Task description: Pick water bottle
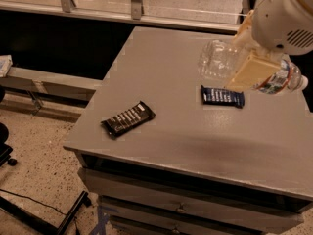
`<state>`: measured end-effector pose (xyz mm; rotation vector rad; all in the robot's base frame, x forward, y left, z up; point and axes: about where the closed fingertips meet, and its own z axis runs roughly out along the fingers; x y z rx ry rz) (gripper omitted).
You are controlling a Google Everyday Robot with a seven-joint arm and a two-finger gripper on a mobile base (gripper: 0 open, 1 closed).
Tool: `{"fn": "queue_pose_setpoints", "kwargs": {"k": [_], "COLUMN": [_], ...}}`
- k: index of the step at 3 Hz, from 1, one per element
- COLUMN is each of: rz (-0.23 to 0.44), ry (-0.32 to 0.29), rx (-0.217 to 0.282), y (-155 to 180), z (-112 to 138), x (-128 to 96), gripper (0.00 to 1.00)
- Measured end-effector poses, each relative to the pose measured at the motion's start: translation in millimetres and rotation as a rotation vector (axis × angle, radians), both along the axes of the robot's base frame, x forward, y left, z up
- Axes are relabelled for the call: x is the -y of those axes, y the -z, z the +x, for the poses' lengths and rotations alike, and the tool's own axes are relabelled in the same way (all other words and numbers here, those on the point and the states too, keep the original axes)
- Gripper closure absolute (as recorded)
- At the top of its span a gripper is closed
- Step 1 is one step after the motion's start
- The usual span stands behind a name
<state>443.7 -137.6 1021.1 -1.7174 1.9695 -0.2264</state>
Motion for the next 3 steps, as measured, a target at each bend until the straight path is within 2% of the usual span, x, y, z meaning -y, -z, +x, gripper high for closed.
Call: {"fn": "queue_pose_setpoints", "kwargs": {"k": [3], "rz": [0.011], "ry": [0.025], "rx": [0.029], "y": [-1.4], "z": [1.4], "x": [4.7], "gripper": [1.00]}}
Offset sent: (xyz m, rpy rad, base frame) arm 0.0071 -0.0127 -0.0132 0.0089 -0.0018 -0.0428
